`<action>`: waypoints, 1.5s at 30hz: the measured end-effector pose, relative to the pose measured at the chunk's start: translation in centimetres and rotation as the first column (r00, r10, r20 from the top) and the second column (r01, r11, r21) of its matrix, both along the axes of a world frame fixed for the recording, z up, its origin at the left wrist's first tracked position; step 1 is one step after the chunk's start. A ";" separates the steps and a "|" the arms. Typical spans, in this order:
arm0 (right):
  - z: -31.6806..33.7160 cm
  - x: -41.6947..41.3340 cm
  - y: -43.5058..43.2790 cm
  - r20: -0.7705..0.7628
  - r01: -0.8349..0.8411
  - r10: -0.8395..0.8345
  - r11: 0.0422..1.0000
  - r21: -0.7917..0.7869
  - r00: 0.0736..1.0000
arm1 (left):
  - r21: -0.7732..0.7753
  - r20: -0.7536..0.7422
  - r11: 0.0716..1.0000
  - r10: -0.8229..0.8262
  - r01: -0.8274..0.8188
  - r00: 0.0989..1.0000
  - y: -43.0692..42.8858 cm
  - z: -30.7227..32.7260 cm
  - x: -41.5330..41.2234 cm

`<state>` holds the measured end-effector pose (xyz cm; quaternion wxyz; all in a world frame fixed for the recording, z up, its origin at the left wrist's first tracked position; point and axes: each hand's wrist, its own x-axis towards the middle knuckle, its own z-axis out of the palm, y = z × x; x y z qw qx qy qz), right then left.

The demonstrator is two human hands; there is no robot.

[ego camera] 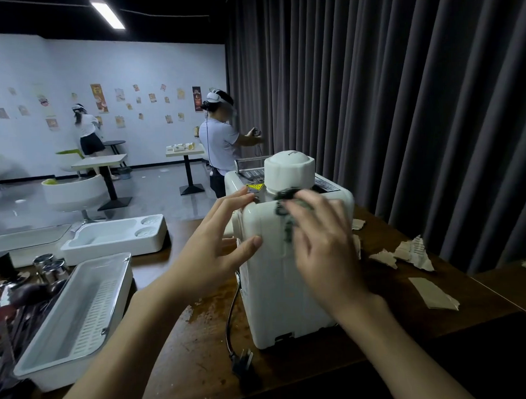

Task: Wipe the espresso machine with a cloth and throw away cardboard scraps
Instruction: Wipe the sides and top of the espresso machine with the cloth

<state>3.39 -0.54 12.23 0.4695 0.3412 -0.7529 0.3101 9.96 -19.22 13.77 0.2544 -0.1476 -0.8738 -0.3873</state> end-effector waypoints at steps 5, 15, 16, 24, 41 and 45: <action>-0.4 -2.5 3.3 0.145 0.103 -0.057 0.937 -0.333 0.988 | -0.025 0.001 0.999 0.022 -0.022 1.000 0.1 0.1 0.0; -2.2 -0.9 1.4 -0.008 -0.016 0.015 0.991 -0.132 1.000 | -0.143 0.047 0.986 0.091 -0.084 0.995 0.0 1.1 0.6; -2.6 -1.2 2.1 0.031 0.005 0.002 0.975 -0.224 1.000 | -0.138 0.049 0.987 0.091 -0.084 0.995 0.1 1.1 0.6; -7.5 2.3 -2.4 0.092 0.010 0.012 0.972 -0.236 0.996 | -0.094 0.026 0.992 0.087 -0.084 0.996 0.6 0.9 0.7; -12.0 0.5 1.0 0.126 0.056 -0.050 0.997 -0.047 0.991 | -0.108 0.062 0.989 0.112 -0.104 0.992 0.9 1.1 0.7; -12.9 1.2 0.7 0.326 0.131 -0.041 0.957 -0.260 0.944 | -0.091 0.059 0.987 0.135 -0.129 0.989 1.5 1.0 0.6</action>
